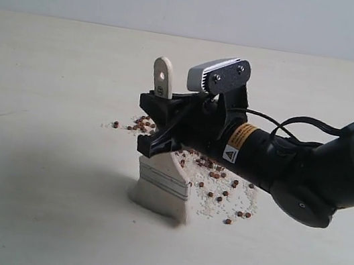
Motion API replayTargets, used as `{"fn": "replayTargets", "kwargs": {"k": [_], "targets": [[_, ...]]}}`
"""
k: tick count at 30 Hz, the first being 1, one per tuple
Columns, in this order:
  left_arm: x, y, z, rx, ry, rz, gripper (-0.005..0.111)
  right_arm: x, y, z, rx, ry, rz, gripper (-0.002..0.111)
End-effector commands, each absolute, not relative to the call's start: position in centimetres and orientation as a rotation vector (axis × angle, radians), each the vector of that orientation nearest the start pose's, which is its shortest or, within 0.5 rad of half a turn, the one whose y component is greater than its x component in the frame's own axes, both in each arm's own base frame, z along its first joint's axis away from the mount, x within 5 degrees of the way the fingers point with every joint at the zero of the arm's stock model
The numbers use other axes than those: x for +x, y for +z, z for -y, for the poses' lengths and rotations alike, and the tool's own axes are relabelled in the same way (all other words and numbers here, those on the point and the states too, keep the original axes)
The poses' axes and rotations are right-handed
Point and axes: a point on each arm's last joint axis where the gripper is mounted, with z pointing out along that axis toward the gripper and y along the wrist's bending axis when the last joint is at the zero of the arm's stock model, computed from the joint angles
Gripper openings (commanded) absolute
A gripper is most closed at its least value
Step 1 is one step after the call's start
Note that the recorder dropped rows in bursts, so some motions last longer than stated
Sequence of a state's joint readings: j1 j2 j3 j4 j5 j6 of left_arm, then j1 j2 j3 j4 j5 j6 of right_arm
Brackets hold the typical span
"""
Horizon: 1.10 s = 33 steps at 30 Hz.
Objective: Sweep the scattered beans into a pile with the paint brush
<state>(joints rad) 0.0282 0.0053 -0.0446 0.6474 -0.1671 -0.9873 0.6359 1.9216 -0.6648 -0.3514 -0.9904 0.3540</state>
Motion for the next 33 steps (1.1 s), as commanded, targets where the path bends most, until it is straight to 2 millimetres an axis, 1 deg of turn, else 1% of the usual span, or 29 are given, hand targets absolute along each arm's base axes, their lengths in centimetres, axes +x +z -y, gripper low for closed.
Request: {"fn": "replayTargets", "kwargs": {"k": [1, 7, 10, 16, 21, 26, 30, 33], "targets": [[5.1, 23.8, 0.8, -0.162, -0.338, -1.31, 0.0, 26.3, 13.5, -21.6, -0.623, 0.716, -1.717, 0.0], [5.1, 23.8, 0.8, -0.162, -0.338, -1.31, 0.0, 27.0, 13.6, -21.0, -0.568, 0.616, -1.715, 0.0], [5.1, 23.8, 0.8, -0.162, -0.338, -1.31, 0.0, 27.0, 13.6, -20.9, -0.566, 0.611, -1.715, 0.0], [5.1, 23.8, 0.8, -0.162, -0.338, -1.31, 0.0, 26.7, 13.9, -21.3, -0.565, 0.683, -1.689, 0.0], [5.1, 23.8, 0.8, -0.162, -0.338, -1.31, 0.0, 26.7, 14.4, -21.3, -0.527, 0.726, -1.676, 0.0], [5.1, 23.8, 0.8, -0.162, -0.338, -1.31, 0.0, 26.6, 15.9, -21.2, -0.51, 0.737, -1.66, 0.0], [5.1, 23.8, 0.8, -0.162, -0.338, -1.31, 0.0, 26.4, 17.4, -21.0, -0.512, 0.725, -1.656, 0.0], [5.1, 23.8, 0.8, -0.162, -0.338, -1.31, 0.0, 26.2, 18.8, -20.8, -0.514, 0.721, -1.618, 0.0]]}}
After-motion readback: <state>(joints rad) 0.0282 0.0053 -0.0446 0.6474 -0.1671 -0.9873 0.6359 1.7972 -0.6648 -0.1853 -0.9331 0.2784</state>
